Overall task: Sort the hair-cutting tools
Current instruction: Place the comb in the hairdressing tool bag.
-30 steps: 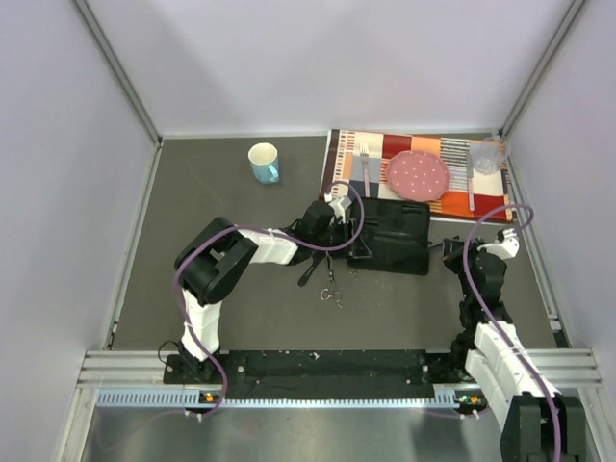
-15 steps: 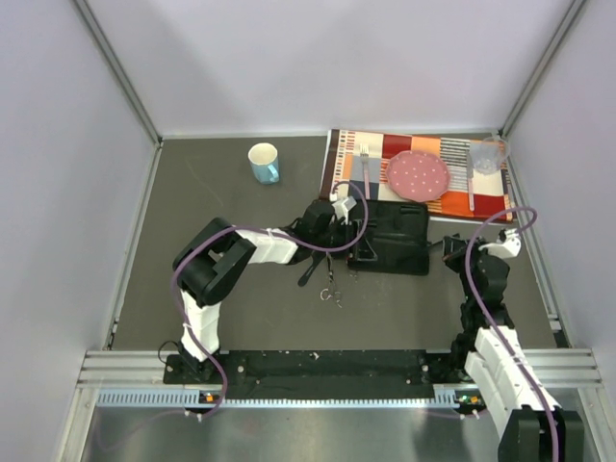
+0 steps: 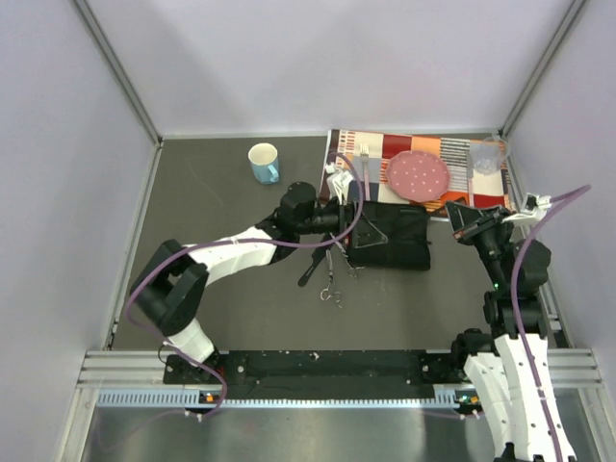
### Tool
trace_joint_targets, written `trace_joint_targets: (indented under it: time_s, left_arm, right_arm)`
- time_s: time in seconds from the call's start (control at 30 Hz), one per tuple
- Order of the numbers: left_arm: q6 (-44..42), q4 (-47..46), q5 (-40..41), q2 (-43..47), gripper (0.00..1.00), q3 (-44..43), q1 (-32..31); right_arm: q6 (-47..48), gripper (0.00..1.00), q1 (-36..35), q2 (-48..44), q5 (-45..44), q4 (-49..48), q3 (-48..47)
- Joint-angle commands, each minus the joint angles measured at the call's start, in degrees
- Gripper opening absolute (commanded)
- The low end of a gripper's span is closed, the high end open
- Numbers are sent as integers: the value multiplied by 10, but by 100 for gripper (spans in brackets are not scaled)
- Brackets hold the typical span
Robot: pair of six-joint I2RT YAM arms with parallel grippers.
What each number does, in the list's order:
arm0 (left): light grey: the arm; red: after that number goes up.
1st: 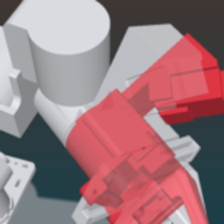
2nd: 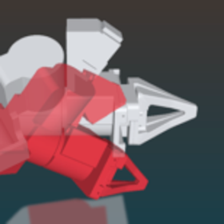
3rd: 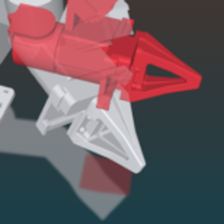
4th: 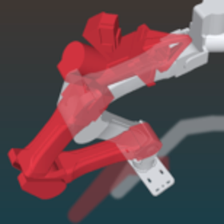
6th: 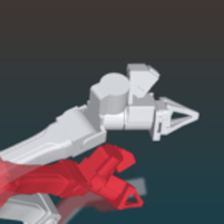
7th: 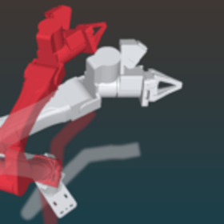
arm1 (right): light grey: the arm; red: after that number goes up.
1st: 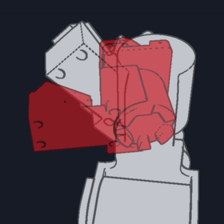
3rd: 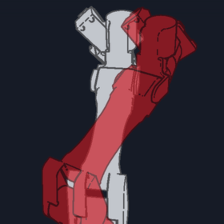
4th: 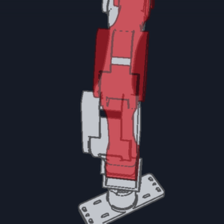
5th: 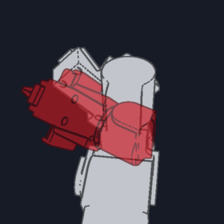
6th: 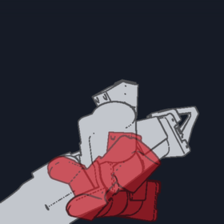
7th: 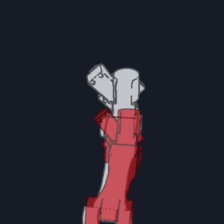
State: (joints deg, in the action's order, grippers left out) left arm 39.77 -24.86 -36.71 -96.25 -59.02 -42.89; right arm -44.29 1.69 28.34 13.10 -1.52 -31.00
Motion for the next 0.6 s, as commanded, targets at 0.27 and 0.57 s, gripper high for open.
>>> trace_joint_targets:
  time_s: [0.27,0.57]
  left_arm:
    - [240,-401,-28,62,99,48,-21]
    - [210,-333,61,98,99,49,-68]
  right_arm:
    - [-103,0,5,-50,92,3,-85]
    - [-150,0,4,-57,98,-45,-92]
